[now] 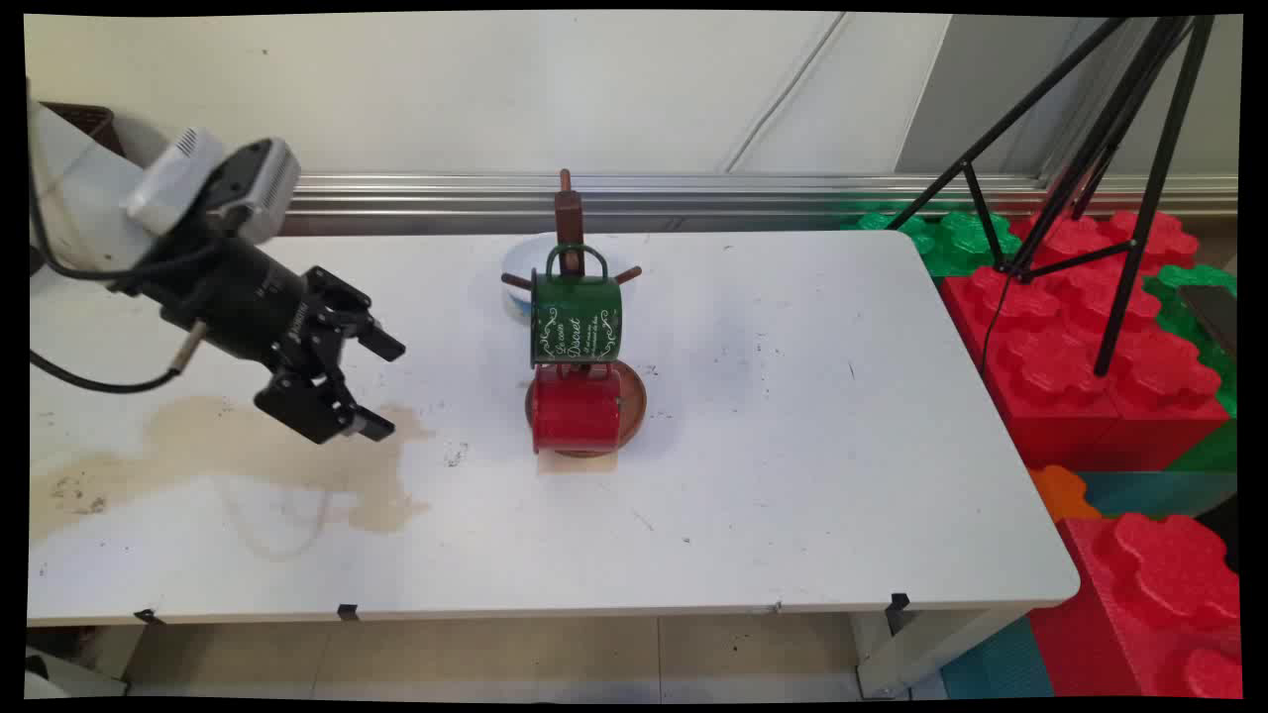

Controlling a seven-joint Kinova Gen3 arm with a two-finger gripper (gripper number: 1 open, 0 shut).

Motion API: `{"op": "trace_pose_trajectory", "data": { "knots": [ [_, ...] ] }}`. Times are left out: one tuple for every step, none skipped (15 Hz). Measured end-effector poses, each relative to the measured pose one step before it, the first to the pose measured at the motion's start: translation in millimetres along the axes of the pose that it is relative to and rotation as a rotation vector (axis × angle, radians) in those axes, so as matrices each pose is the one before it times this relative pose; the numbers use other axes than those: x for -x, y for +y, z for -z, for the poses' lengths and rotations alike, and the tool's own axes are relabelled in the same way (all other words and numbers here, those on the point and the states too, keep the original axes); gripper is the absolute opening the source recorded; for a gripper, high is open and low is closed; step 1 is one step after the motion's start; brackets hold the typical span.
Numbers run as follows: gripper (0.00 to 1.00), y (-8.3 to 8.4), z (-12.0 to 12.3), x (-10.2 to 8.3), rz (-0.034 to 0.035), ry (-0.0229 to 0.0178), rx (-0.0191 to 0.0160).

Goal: Pick up the red mug from the rack

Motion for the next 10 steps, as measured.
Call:
{"op": "trace_pose_trajectory", "data": {
  "knots": [
    [1.0, 0.16, -6.24, 1.2, 0.00424, 0.00329, 0.001],
    [1.0, 0.27, -6.14, 1.1, 0.0034, 0.0023, 0.00054],
    [1.0, 0.35, -5.2, 0.9, 0.00313, 0.00224, 0.00015],
    [1.0, 0.46, -5.11, 1.04, 0.00282, 0.00141, 0.00015],
    [1.0, 0.49, -4.83, 1.0, 0.00288, 0.0013, 0.00004],
    [1.0, 0.57, -3.94, 0.85, 0.00223, 0.00069, 0.00043],
    [1.0, 0.53, -3.75, 0.83, 0.00175, 0.00053, 0.00019],
    [1.0, 0.92, -5.19, 0.97, 0.00211, 0.00081, 0.00105],
    [1.0, 0.62, -3.54, 0.54, 0.00193, 0.00134, 0.00006],
    [1.0, 0.52, -3.47, 0.44, 0.00215, 0.00153, -0.00046]
  ]
}}
